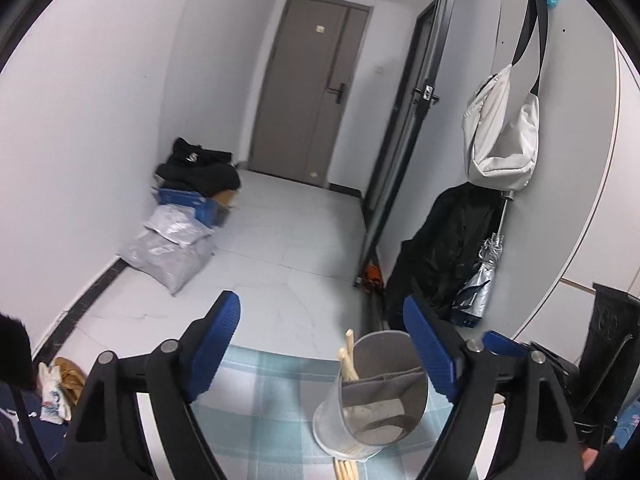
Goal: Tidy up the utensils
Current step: 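Open both grippers to release the chopsticks and lift away, then lower the right gripper to the chopstick pile and close on one chopstick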
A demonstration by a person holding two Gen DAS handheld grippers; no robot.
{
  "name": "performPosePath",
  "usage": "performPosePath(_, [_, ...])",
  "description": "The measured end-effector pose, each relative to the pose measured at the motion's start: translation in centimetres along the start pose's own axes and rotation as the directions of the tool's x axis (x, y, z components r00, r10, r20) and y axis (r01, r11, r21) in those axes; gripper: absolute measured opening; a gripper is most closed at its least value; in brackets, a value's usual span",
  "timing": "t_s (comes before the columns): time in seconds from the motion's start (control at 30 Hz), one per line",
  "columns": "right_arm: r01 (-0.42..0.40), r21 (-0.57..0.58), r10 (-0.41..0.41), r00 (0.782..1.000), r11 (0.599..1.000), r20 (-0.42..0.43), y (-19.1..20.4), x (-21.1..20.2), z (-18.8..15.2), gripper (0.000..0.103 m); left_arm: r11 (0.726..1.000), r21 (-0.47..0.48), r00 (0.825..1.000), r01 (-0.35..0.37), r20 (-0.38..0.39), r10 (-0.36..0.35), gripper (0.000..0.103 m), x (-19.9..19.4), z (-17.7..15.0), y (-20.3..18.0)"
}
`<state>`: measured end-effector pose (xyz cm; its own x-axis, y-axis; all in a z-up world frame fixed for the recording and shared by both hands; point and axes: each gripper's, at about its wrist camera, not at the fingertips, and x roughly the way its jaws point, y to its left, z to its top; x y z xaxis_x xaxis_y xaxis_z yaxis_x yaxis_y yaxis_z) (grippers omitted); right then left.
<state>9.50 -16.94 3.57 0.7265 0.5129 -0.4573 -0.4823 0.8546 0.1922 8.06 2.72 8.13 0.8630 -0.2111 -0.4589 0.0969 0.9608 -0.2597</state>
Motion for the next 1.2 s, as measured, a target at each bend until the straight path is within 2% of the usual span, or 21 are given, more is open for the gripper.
performPosePath(0.03, [0.025,0.02,-0.025,1.0,1.0,0.004,0.0,-0.3,-0.2,0.081,1.0,0.002,1.0,-0.011,0.002,0.011,0.086,-0.4,-0.2,-0.2])
performPosePath(0.07, [0.054,0.036,-0.055,0.998,0.998,0.015,0.1,-0.7,-0.5,0.095,1.0,0.004,1.0,-0.018,0.002,0.018,0.088,-0.6,-0.5,-0.3])
performPosePath(0.1, [0.093,0.049,-0.094,0.995,0.994,0.021,0.2,-1.0,-0.5,0.103,1.0,0.006,1.0,-0.031,0.002,0.031,0.093,-0.8,-0.9,-0.5])
performPosePath(0.17, [0.205,0.059,-0.206,0.979,0.977,0.001,0.6,-1.7,-1.0,0.103,0.998,0.008,0.998,-0.054,0.008,0.054,0.096,-1.0,-1.4,-0.6])
performPosePath(0.27, [0.344,0.03,-0.342,0.939,0.939,-0.045,1.4,-2.0,-1.8,0.103,0.996,0.007,0.996,-0.09,0.015,0.09,0.096,-1.6,-2.2,-0.5])
performPosePath(0.33, [0.393,0.029,-0.389,0.917,0.919,-0.091,1.7,-2.3,-2.4,0.103,0.994,-0.003,0.994,-0.106,0.006,0.106,0.096,-2.3,-2.9,-0.4])
performPosePath(0.43, [0.476,0.046,-0.465,0.872,0.878,-0.151,1.6,-2.8,-3.5,0.103,0.992,-0.016,0.992,-0.127,0.001,0.127,0.096,-2.8,-3.6,-0.3])
performPosePath(0.47, [0.485,0.056,-0.472,0.867,0.873,-0.159,1.6,-3.2,-3.9,0.103,0.991,-0.017,0.991,-0.135,0.01,0.136,0.096,-3.1,-3.9,-0.2])
performPosePath(0.53, [0.445,0.069,-0.432,0.89,0.893,-0.147,2.0,-4.0,-4.8,0.103,0.987,-0.017,0.986,-0.161,0.035,0.161,0.096,-3.9,-4.5,-0.2])
performPosePath(0.63, [0.422,0.043,-0.416,0.903,0.905,-0.106,2.8,-5.0,-5.8,0.103,0.982,-0.011,0.98,-0.186,0.066,0.187,0.096,-4.6,-5.4,-0.2])
performPosePath(0.7, [0.387,0.029,-0.383,0.918,0.921,-0.1,3.1,-5.5,-6.6,0.103,0.974,-0.008,0.97,-0.228,0.085,0.228,0.096,-4.9,-6.1,-0.3])
performPosePath(0.83, [0.398,0.0,-0.395,0.911,0.917,-0.118,3.6,-5.7,-7.8,0.103,0.975,0.011,0.972,-0.223,0.083,0.221,0.096,-5.1,-7.2,-0.6])
performPosePath(0.9, [0.395,-0.024,-0.394,0.905,0.918,-0.159,3.8,-5.4,-8.6,0.103,0.976,0.014,0.973,-0.219,0.079,0.217,0.096,-5.0,-7.7,-0.7])
performPosePath(1.0, [0.331,0.005,-0.32,0.915,0.944,-0.244,3.7,-5.0,-9.6,0.103,0.974,-0.008,0.972,-0.228,0.064,0.228,0.096,-4.6,-8.3,-0.6])
performPosePath(1.03, [0.331,0.009,-0.317,0.911,0.944,-0.263,3.7,-4.8,-9.8,0.103,0.975,-0.014,0.973,-0.223,0.056,0.224,0.096,-4.5,-8.5,-0.6])
performPosePath(1.1, [0.4,-0.024,-0.388,0.872,0.916,-0.299,3.7,-4.3,-10.5,0.103,0.976,-0.015,0.975,-0.217,0.038,0.218,0.096,-4.2,-9.0,-0.5])
performPosePath(1.13, [0.419,-0.04,-0.411,0.862,0.907,-0.296,3.8,-4.2,-10.8,0.103,0.976,-0.011,0.976,-0.215,0.037,0.216,0.096,-4.1,-9.2,-0.6])
performPosePath(1.2, [0.431,-0.064,-0.432,0.862,0.9,-0.267,4.0,-4.2,-11.5,0.103,0.972,0.005,0.971,-0.235,0.052,0.234,0.096,-4.1,-9.7,-0.8])
